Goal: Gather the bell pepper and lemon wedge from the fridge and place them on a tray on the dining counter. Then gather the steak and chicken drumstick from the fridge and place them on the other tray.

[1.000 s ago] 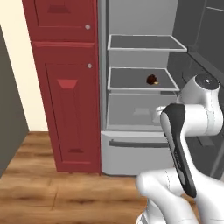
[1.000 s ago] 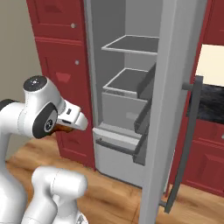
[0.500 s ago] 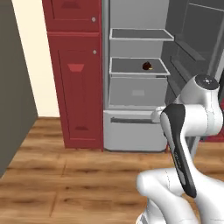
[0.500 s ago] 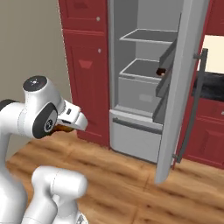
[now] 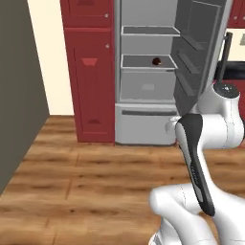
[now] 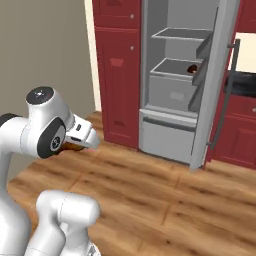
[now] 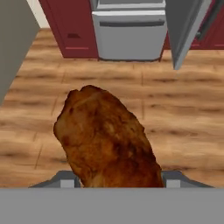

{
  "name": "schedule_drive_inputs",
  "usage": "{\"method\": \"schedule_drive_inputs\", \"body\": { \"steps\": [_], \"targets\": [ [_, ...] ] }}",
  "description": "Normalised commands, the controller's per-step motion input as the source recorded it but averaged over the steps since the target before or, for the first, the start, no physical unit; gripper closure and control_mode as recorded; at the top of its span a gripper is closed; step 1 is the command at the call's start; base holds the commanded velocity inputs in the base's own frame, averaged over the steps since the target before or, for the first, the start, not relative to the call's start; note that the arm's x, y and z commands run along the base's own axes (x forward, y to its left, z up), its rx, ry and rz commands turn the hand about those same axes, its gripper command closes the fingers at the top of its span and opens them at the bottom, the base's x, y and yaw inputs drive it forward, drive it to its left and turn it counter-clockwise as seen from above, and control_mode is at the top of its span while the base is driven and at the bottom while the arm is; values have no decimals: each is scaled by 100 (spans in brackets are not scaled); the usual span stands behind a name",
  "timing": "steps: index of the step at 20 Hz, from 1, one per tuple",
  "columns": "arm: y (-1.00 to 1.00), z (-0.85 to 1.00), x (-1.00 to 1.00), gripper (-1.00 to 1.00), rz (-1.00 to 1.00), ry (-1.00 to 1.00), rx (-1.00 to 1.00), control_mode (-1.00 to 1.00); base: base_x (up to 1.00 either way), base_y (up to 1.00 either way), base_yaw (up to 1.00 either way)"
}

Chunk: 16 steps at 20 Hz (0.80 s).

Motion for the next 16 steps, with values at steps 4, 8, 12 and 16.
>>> {"method": "schedule_drive_inputs", "body": {
  "steps": [4, 8, 12, 16],
  "targets": [
    [0, 0, 0, 100, 0, 0, 0, 100, -100, 16, 0],
    [0, 0, 0, 100, 0, 0, 0, 100, -100, 10, 0],
    [0, 0, 0, 100, 0, 0, 0, 100, -100, 10, 0],
    [0, 0, 0, 100, 0, 0, 0, 100, -100, 4, 0]
  ]
}}
